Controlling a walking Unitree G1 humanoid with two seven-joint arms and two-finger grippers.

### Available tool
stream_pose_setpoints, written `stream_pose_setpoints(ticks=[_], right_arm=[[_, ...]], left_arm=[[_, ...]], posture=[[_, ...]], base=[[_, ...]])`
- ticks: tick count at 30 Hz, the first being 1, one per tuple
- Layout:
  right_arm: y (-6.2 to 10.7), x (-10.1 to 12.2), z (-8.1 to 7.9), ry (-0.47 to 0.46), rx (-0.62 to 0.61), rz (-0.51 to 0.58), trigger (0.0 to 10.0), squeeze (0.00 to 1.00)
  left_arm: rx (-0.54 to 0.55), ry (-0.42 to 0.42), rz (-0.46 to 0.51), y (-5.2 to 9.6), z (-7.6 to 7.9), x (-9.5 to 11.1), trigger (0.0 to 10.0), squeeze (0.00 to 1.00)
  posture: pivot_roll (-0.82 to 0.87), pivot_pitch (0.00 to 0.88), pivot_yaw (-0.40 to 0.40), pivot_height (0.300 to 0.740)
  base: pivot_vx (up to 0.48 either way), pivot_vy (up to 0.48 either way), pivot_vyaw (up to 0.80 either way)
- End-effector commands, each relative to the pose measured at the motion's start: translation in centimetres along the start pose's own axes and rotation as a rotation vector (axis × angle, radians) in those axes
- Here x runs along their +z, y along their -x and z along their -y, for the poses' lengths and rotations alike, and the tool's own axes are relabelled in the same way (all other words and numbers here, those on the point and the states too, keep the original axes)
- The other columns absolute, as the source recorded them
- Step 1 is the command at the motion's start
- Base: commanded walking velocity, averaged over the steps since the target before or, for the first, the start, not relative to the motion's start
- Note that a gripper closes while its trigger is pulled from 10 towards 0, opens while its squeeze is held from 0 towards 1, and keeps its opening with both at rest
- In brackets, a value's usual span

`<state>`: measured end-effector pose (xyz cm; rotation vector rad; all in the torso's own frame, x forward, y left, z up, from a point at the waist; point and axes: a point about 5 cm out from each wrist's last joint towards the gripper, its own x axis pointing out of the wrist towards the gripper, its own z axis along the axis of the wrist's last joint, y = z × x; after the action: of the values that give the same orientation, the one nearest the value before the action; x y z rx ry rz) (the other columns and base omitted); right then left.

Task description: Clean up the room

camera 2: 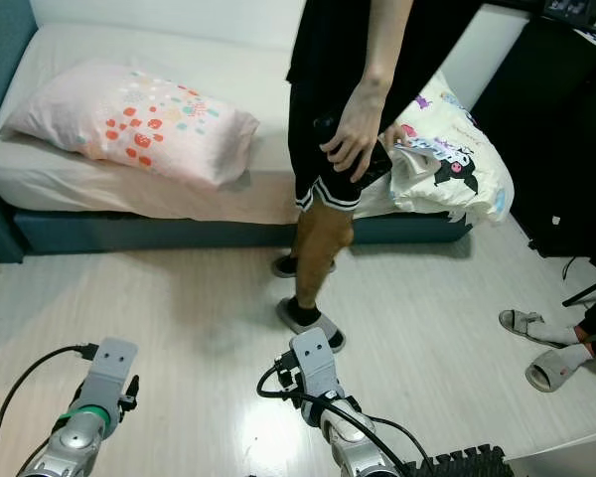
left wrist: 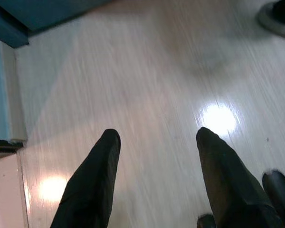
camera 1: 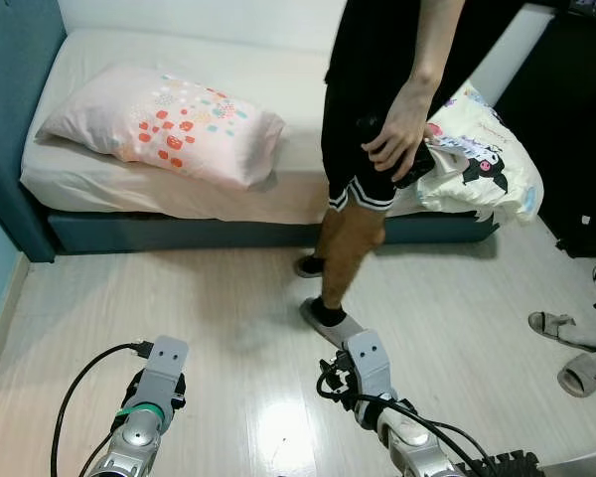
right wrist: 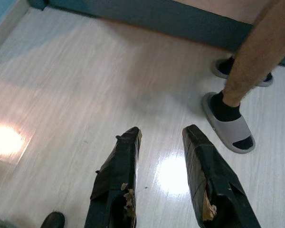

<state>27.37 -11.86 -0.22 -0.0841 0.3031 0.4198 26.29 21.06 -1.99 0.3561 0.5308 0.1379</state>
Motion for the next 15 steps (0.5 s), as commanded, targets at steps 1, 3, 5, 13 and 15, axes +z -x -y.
stream_pose_setpoints(ticks=[1,3,5,13,15], right_arm=[[0.5,-0.8,0.8,-0.055,-0.051,-0.03,10.0,0.0],[0.7,-0.8,1.2,-0.09,-0.076,-0.018,10.0,0.0],[0.8,-0.5,1.9,-0.113,-0.106,0.006,10.0,0.0],[0.6,1.9,3.5,-0.136,-0.137,0.13,10.0,0.0],[0.6,2.5,3.8,-0.139,-0.143,0.158,10.0,0.0]], left_arm=[[-0.005,0.034,0.035,0.0,0.4,0.6,10.0,0.0],[-0.042,0.068,0.099,-0.3,0.4,2.1,10.0,0.0],[-0.089,0.084,0.17,-0.4,0.4,3.6,10.0,0.0],[-0.136,0.039,0.336,0.0,0.5,6.5,10.0,0.0],[-0.137,0.042,0.36,0.2,0.5,7.0,10.0,0.0]], posture=[[0.09,0.117,-0.108,0.735],[0.09,0.119,-0.099,0.735],[0.09,0.118,-0.095,0.735],[0.08,0.127,-0.084,0.735],[0.08,0.127,-0.084,0.735]], base=[[0.0,0.0,0.0],[0.0,0.0,0.0],[0.0,0.0,0.0],[0.0,0.0,0.0],[0.0,0.0,0.0]])
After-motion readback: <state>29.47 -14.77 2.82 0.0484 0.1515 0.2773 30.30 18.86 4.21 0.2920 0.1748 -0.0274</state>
